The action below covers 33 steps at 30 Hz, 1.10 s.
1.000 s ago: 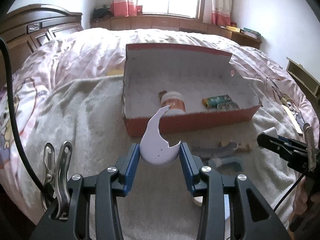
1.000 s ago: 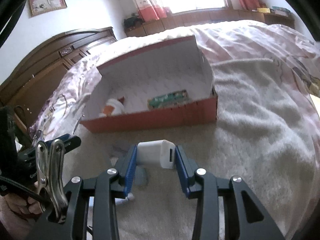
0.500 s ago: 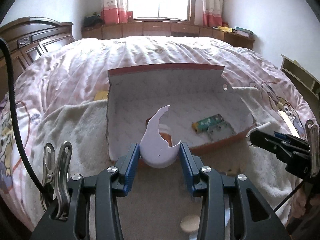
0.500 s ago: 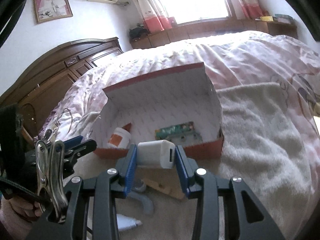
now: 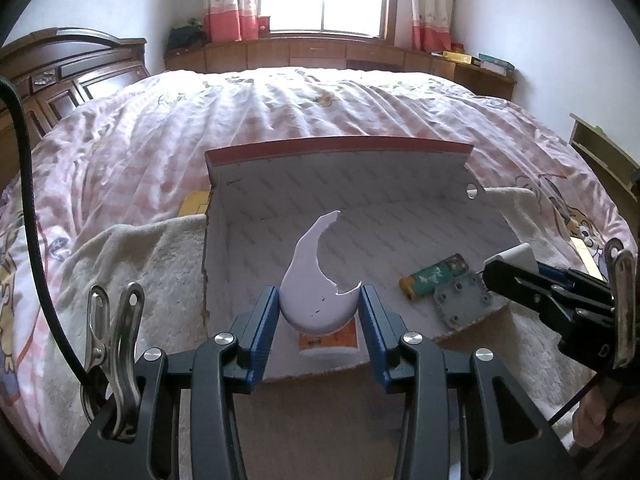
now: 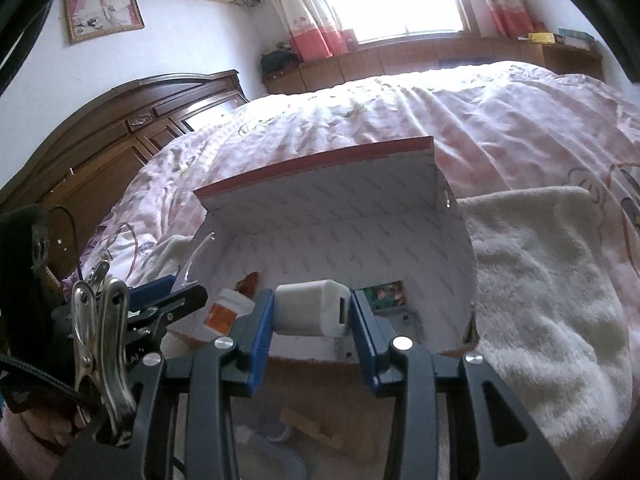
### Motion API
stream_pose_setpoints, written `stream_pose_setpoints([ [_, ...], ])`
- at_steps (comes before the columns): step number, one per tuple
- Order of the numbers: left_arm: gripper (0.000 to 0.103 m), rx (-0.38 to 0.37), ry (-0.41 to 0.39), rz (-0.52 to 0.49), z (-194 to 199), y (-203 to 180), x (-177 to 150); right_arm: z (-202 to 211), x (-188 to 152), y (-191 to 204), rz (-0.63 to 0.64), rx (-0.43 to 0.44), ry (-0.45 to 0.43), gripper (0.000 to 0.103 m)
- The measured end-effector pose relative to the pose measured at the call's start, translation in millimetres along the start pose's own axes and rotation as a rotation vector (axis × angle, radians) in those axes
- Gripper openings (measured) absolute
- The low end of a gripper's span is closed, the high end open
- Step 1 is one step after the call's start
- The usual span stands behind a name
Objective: Organize rigid objects
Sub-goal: 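Carry the lilac piece and white charger over the box with both grippers, then release the lilac piece with the left gripper while the right gripper releases the charger into the box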
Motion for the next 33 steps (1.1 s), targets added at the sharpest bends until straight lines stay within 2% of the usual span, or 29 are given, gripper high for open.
stream_pose_setpoints([
  [16, 0.042, 0.011, 0.030, 0.001, -30, 1, 0, -29, -4, -15, -0.006, -0.024, 0.033, 0.039],
  [26, 0.042, 0.019, 0.048, -0.007, -36, -3, -5, -34, -7, -16, 0.000, -0.045, 0.047, 0.040],
  [33, 0.042, 0.032, 0.043, -0.002, -32, -2, -6, -33, -7, -19, -0.037, -0.029, 0.043, 0.043],
])
Point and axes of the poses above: each gripper's, at about its wrist camera, not at the fingertips, and z roughly against the way its jaws point, y to its left, x to its top, the point moved 8 cm from there along -z, roughly the way its jaws point, and after that the axes turned 13 degrees about z, right-handed, at the moved point
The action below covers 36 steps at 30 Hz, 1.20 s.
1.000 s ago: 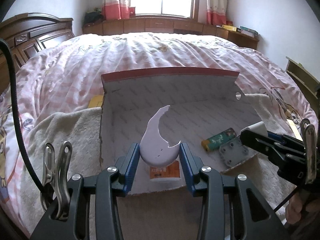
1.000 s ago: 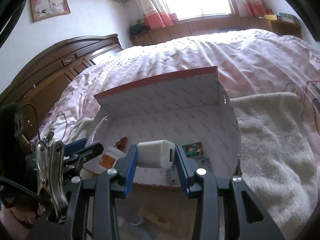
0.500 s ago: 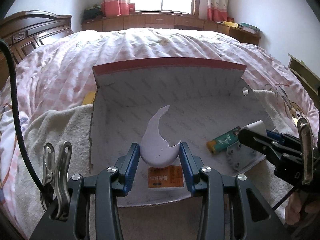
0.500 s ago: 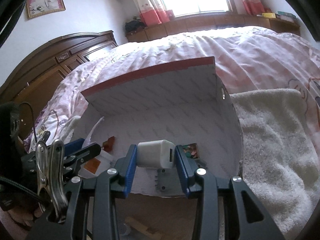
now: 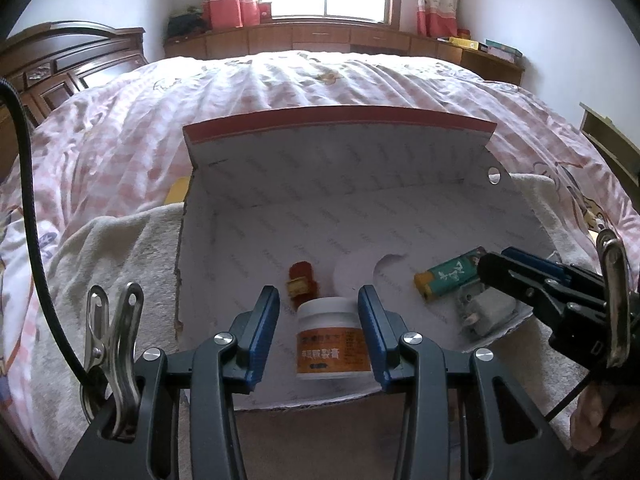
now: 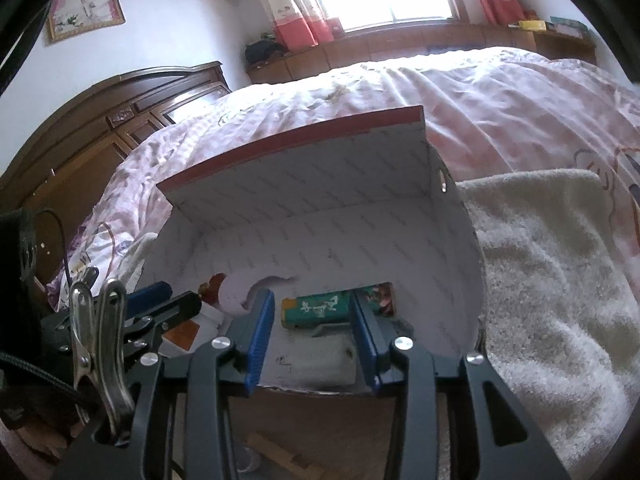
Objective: Organize rigid objects
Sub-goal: 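Release the lilac piece with the left gripper while the right gripper releases the charger into the box, then withdraw both open grippers from the box toward the wooden disc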
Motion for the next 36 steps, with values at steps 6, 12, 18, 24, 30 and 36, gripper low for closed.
stream_pose_setpoints([
  [6, 0.042, -0.002, -0.008, 0.005, 4, 1, 1, 4, -1, 0, -0.004, 0.003, -0.008, 0.043],
  [12, 0.042, -0.004, -0.009, 0.005, 8, 1, 0, 10, -1, 4, 0.000, 0.005, -0.014, 0.043],
  [18, 0.042, -0.007, -0.012, 0.011, 16, 2, -4, 16, -4, 9, -0.002, 0.010, -0.014, 0.043],
  [24, 0.042, -0.006, -0.015, 0.013, 25, 3, -9, 24, -9, 14, -0.011, 0.022, -0.011, 0.043],
  [30, 0.042, -0.008, -0.013, 0.014, 30, 2, -13, 29, -17, 19, -0.017, 0.034, 0.001, 0.043],
  [36, 0.042, -0.013, -0.012, 0.016, 39, 2, -21, 37, -25, 27, -0.014, 0.041, 0.008, 0.045],
])
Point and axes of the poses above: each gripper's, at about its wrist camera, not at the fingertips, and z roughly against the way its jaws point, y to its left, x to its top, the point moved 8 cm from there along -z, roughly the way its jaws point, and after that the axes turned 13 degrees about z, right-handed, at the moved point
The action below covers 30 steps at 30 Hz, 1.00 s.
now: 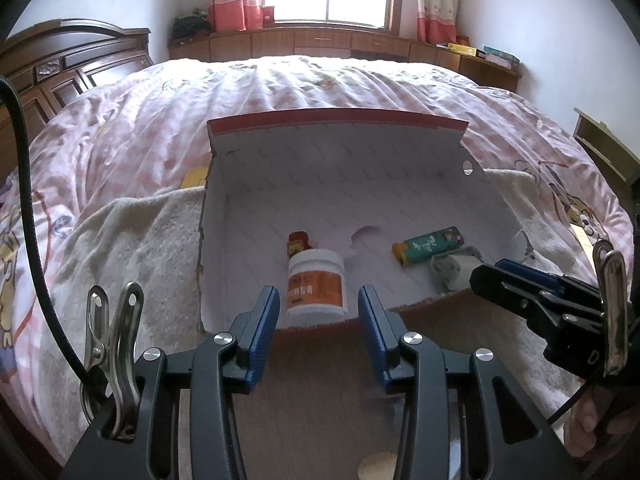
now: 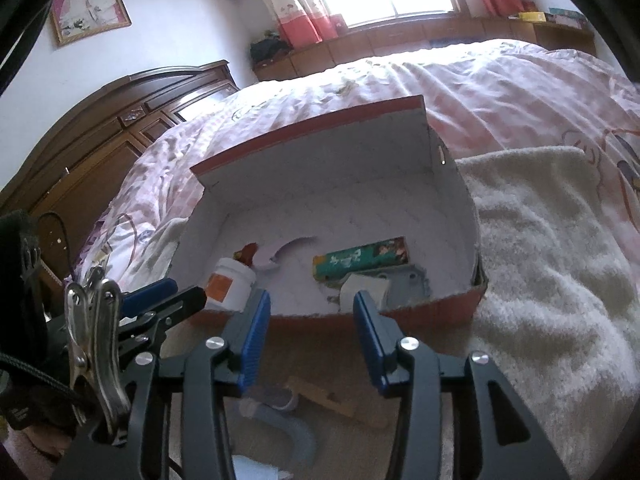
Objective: Organize rigid objects
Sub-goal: 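Withdraw both open grippers from the box toward the wooden disc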
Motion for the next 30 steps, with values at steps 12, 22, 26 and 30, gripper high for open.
stream_pose_setpoints([
  [12, 0.042, -0.005, -0.004, 0.009, 21, 2, -19, 13, -14, 12, 0.003, 0.007, 0.010, 0.045],
  [22, 0.042, -0.007, -0.005, 0.013, 31, 3, -27, 24, -26, 18, 0.003, 0.007, 0.015, 0.045],
  [26, 0.042, -0.007, -0.006, 0.012, 31, 3, -27, 27, -30, 19, 0.005, 0.005, 0.016, 0.045],
  [30, 0.042, -0.010, -0.007, 0.009, 35, 3, -31, 32, -36, 22, 0.005, 0.004, 0.018, 0.045],
])
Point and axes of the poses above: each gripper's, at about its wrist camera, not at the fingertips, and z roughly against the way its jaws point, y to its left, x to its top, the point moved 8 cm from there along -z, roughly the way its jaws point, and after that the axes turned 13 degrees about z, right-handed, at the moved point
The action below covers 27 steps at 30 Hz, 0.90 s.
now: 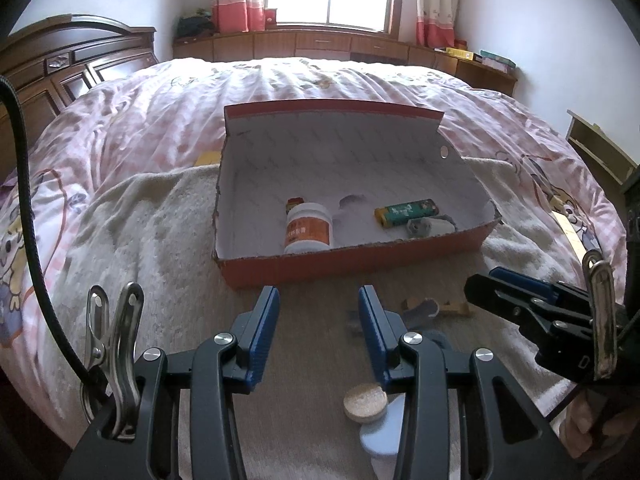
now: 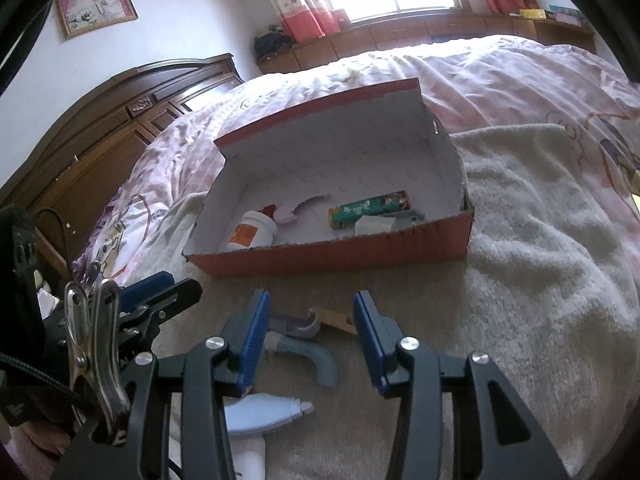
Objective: Organize rigid objects
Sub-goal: 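Withdraw both open grippers from the box toward the wooden disc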
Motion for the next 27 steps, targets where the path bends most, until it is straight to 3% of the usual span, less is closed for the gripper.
stream_pose_setpoints([
  [12, 0.042, 0.005, 0.019, 0.006, 10, 1, -24, 14, -27, -4, -0.013, -0.013, 0.024, 0.047],
  [27, 0.042, -0.017, 0.101, -0.002, 0, -4, -56, 10, -51, -11, -0.028, -0.023, 0.079, 0.047],
])
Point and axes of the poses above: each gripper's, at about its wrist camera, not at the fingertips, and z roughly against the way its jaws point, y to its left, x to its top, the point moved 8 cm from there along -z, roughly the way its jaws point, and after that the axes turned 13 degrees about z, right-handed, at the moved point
